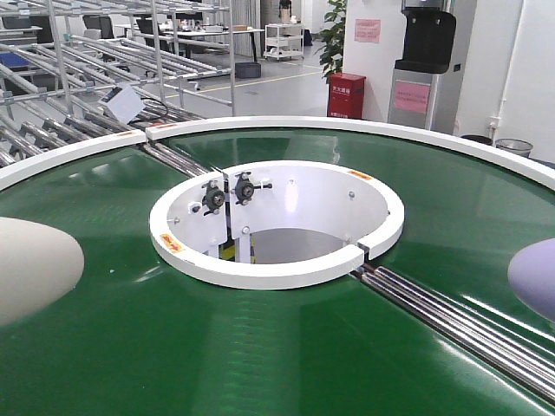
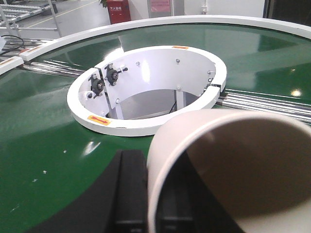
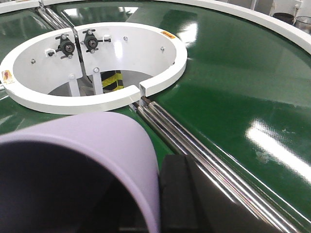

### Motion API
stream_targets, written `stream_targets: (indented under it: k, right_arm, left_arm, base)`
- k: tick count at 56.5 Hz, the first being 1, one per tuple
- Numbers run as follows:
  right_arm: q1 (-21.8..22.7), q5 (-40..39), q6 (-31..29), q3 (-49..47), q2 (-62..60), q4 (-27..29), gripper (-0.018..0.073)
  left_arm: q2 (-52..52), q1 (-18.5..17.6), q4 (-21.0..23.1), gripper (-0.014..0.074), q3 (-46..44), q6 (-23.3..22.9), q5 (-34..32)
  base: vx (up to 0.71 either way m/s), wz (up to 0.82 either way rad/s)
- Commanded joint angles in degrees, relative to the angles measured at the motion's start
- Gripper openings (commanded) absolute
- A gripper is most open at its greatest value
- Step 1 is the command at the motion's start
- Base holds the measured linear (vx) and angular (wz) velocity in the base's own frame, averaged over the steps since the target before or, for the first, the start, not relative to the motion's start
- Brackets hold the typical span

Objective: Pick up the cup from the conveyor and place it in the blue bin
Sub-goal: 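Lift both held cups up off the conveyor belt, then drive the base with both cups held to the blue bins on the cart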

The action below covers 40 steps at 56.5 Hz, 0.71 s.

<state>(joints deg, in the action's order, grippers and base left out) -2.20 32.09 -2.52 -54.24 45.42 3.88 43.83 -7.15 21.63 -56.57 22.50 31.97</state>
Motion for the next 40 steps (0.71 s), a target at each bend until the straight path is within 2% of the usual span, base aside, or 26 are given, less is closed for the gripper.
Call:
stream_targets:
  k: [1, 40]
  right_arm:
    - [0.18, -5.43, -0.43, -1.64, -0.47, -0.20, -0.0009]
    - [0.18, -5.11, -0.43, -1.64, -0.47, -0.20, -0.0009]
  left_arm:
    - [-0.20, -0.35, 1.45, -0.0006, -1.54, 0.01, -4.36]
    - [-0.20, -0.35, 1.45, -0.0006, -1.54, 0.01, -4.36]
  base:
    - [0.00, 0.00]
    - [0.00, 0.00]
